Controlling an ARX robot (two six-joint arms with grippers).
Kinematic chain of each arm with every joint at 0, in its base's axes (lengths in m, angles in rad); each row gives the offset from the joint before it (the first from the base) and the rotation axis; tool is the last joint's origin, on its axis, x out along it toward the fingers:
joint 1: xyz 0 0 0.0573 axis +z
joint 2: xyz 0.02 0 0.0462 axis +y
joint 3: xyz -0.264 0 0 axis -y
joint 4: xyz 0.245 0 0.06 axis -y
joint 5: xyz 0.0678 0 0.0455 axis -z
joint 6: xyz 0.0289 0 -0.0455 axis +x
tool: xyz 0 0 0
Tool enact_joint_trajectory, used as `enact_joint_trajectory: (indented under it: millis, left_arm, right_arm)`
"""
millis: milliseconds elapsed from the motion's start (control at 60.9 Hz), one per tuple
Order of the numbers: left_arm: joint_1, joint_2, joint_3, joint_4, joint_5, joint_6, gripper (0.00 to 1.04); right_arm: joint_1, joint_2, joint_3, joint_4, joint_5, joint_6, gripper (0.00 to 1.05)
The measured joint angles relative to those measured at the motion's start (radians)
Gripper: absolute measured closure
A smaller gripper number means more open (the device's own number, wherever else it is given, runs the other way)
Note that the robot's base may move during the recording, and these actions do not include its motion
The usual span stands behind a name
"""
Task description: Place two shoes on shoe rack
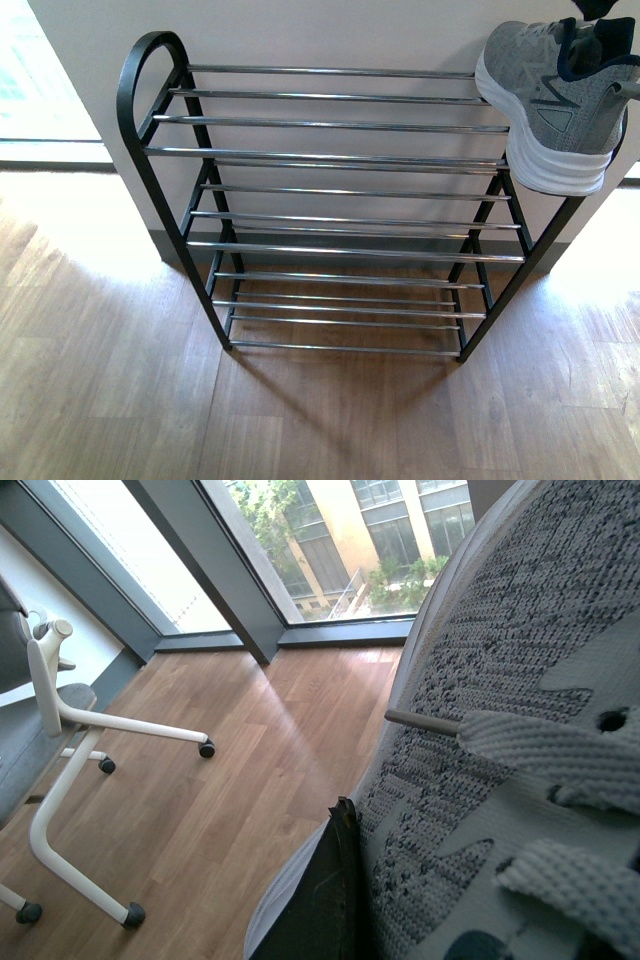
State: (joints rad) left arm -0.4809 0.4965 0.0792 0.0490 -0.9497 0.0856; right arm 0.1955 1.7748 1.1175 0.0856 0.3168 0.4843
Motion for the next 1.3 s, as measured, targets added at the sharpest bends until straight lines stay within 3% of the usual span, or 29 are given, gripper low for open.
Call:
enact_joint_trajectory:
  millis: [148,197,329,476,805,986,1051,1298]
  left_arm:
    - [0.000,0.000,0.000,0.000,0.000,0.000,1.03]
    - [0.000,0.000,0.000,0.000,0.000,0.000,1.03]
    - [0.000,0.000,0.000,0.000,0.002,0.000,1.03]
    - [0.000,0.000,0.000,0.000,0.001,0.000,1.03]
    - [0.000,0.000,0.000,0.000,0.000,0.000,1.03]
    - [0.000,0.000,0.000,0.000,0.000,0.000,1.03]
    - [0.000,0.000,0.000,0.000,0.000,0.000,1.03]
    - [0.000,0.000,0.000,0.000,0.000,0.000,1.03]
  right_arm:
    - [0.006,-0.169,-0.121,0.016,0.002,-0.129,0.08]
    - [0.006,-0.194,-0.133,0.023,0.003,-0.151,0.09]
    - [-0.027,-0.235,-0.356,0.550,-0.148,-0.363,0.30]
    - [-0.053,-0.315,-0.559,0.797,-0.181,-0.442,0.53]
    - [-0.104,-0.507,-0.798,0.845,-0.232,-0.478,1.04]
    - [-0.127,-0.621,-0.893,0.836,-0.251,-0.480,1.03]
    - [-0.171,-0.679,-0.934,0.816,-0.312,-0.481,1.03]
    - [-0.192,-0.851,-1.021,0.727,-0.315,-0.481,1.03]
